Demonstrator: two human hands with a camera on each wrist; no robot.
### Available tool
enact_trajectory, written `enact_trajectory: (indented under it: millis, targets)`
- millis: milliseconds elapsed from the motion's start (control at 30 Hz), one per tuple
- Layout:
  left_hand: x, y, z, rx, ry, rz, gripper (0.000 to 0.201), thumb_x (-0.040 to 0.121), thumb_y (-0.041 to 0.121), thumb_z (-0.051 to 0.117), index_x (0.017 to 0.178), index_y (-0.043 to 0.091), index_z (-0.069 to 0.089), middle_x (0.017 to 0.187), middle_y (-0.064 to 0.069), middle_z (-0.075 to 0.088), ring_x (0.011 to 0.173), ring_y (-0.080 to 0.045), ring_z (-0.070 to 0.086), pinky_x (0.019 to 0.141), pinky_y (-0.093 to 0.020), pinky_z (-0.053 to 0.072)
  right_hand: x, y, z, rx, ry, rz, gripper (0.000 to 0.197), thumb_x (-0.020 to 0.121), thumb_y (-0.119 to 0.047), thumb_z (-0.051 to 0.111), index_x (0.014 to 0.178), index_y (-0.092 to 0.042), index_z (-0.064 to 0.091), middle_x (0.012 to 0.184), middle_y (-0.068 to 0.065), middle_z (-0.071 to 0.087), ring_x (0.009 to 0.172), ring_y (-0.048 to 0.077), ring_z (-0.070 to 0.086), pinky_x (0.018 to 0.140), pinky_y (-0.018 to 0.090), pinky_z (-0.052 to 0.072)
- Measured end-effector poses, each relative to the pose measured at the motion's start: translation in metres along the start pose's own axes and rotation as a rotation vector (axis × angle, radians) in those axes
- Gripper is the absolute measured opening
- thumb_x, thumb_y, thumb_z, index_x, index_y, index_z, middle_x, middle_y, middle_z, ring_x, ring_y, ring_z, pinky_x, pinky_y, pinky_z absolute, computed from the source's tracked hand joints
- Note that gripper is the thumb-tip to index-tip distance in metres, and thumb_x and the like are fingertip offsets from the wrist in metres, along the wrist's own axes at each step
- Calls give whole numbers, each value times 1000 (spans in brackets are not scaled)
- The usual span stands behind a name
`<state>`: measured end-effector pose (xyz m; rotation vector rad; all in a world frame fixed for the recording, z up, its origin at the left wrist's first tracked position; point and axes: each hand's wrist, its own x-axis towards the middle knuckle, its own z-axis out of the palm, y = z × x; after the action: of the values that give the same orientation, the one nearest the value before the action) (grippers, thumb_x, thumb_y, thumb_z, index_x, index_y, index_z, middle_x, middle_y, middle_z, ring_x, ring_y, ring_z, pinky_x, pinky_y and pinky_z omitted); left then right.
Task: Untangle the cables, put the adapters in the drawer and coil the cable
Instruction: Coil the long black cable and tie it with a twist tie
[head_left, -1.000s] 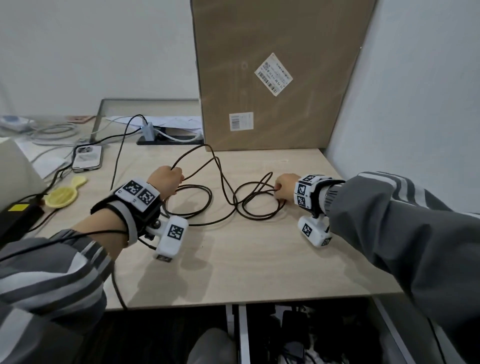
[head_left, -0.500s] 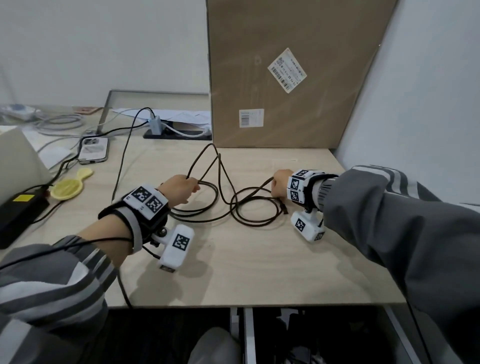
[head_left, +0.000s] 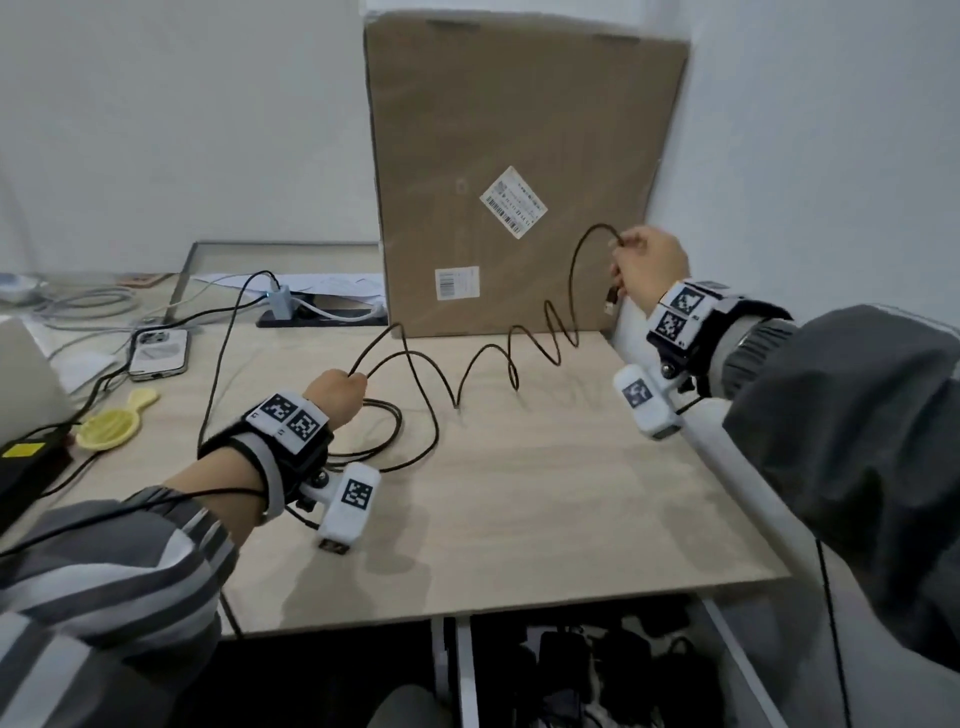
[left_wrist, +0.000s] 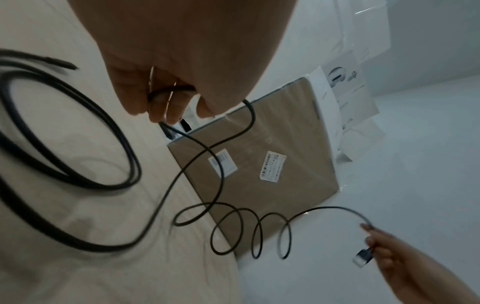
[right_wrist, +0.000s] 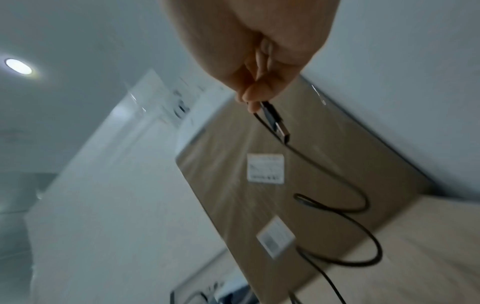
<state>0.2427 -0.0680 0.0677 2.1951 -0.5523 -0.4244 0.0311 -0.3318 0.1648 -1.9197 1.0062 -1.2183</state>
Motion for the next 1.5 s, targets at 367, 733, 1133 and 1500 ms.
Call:
enact_trajectory:
  millis: [367, 733, 1133, 1500]
  targets:
    - [-96, 106, 27, 141, -95, 417, 49, 94, 22, 51, 140, 8, 41, 141, -10, 46, 128, -26, 45, 102, -32, 36, -44, -98, -124, 86, -160, -294, 13, 91, -11, 55, 94, -17, 66, 66, 0, 59, 43, -2, 48, 50, 18, 40]
    - [-168, 179, 42, -305, -156, 586, 64, 95, 31, 52, 149, 16, 21, 142, 4, 37, 130, -15, 37, 99, -25, 31, -116, -93, -145, 307, -294, -306, 15, 97, -7, 49, 98, -15, 62, 71, 1, 58, 47, 2, 45, 51, 17, 43]
    - [-178, 195, 28, -231, -68, 776, 41, 99, 33, 41, 138, 17, 40, 136, -3, 43, 124, -15, 41, 104, -29, 31, -128, -72, -143, 279, -346, -321, 21, 99, -1, 39, 90, -15, 52, 70, 2, 54, 49, 1, 44, 57, 16, 40]
    - [-167, 179, 81, -574, -433, 515, 39, 98, 48, 38, 108, 13, 54, 86, -3, 62, 79, -16, 57, 77, -32, 51, -132, -50, -104, 791, -117, 74, 13, 101, -3, 36, 95, -8, 47, 82, 10, 64, 63, 9, 65, 68, 20, 55]
